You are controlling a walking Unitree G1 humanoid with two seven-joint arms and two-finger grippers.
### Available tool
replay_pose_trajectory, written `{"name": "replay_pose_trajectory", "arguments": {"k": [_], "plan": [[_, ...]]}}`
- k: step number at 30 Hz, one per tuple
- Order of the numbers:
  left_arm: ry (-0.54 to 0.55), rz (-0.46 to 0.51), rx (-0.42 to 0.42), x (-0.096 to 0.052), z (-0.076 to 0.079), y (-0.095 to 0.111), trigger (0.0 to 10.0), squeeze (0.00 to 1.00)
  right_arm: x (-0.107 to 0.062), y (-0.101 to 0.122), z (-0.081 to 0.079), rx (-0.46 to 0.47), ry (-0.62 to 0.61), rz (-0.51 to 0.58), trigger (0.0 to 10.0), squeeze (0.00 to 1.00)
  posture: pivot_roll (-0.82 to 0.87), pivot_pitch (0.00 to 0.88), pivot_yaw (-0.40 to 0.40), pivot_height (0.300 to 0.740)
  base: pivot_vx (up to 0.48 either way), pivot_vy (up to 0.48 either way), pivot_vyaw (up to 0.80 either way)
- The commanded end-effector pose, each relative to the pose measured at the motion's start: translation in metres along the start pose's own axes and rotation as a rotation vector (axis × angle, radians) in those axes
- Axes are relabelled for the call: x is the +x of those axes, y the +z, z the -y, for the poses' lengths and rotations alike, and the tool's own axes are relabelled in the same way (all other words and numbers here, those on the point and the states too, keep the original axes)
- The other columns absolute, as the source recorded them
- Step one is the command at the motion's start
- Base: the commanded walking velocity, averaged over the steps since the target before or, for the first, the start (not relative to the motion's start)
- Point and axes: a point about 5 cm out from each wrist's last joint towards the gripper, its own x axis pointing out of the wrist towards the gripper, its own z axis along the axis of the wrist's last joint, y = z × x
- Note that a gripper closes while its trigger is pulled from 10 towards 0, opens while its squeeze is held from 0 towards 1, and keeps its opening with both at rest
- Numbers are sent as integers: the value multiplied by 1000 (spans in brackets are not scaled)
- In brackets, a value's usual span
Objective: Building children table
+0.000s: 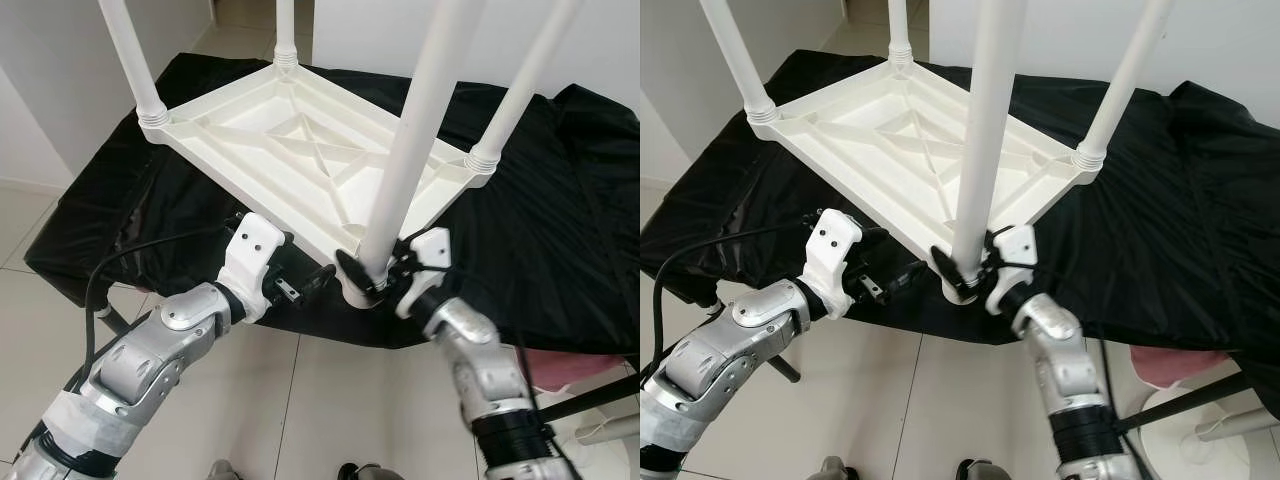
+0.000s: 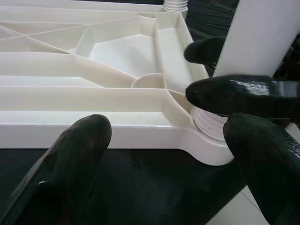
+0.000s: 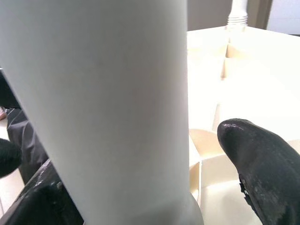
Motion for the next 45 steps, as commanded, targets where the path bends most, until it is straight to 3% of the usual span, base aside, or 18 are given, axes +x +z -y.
{"name": "replay_pose_trajectory", "arguments": {"k": [1,6,13,17,18,22,23,24,35,36,37,43,45], "plan": [[-334,-19,0,-5,22,-2,10000,0,-4,0,7,0,-7,-13,10000,0,55,134,-25,740,0,0,0],[-351,-25,-3,-8,26,-4,10000,0,-8,0,19,-24,-32,-30,10000,0,58,129,-30,740,0,0,0],[-364,-31,-11,-10,28,-5,10000,0,-5,4,18,-23,4,-21,10000,0,63,122,-29,740,0,0,0],[-387,-35,-19,-11,31,-4,10000,0,1,9,10,-23,100,-11,10000,0,62,115,-24,740,0,0,0],[-390,-37,-17,-11,32,-4,10000,0,1,9,11,-24,109,-14,8667,0,63,115,-25,740,0,0,0],[-392,-38,-15,-11,32,-4,10000,0,1,8,14,-24,108,-19,8667,0,63,115,-25,740,0,0,0],[-390,-39,-15,-11,32,-4,10000,0,1,7,16,-23,98,-25,3020,0,66,113,-26,740,0,0,0],[-386,-39,-14,-11,31,-4,10000,0,-1,6,18,-22,89,-31,0,0,66,113,-26,740,0,0,0],[-355,-32,-19,-10,27,-3,10000,0,-12,-4,21,8,2,-62,0,0,56,119,-26,740,0,0,0],[-353,-31,-17,-9,27,-3,10000,0,-12,-4,21,9,-4,-65,1529,0,56,119,-26,740,0,0,0],[-349,-31,-17,-9,26,-3,10000,0,-12,-4,21,14,-37,-65,10000,0,56,120,-26,740,0,0,0],[-347,-31,-18,-9,26,-3,10000,0,-11,-4,22,5,-109,-70,10000,0,57,121,-25,740,0,0,0],[-346,-32,-21,-10,26,-3,10000,0,-8,-4,24,15,-264,-81,10000,0,58,125,-26,740,0,0,0]]}}
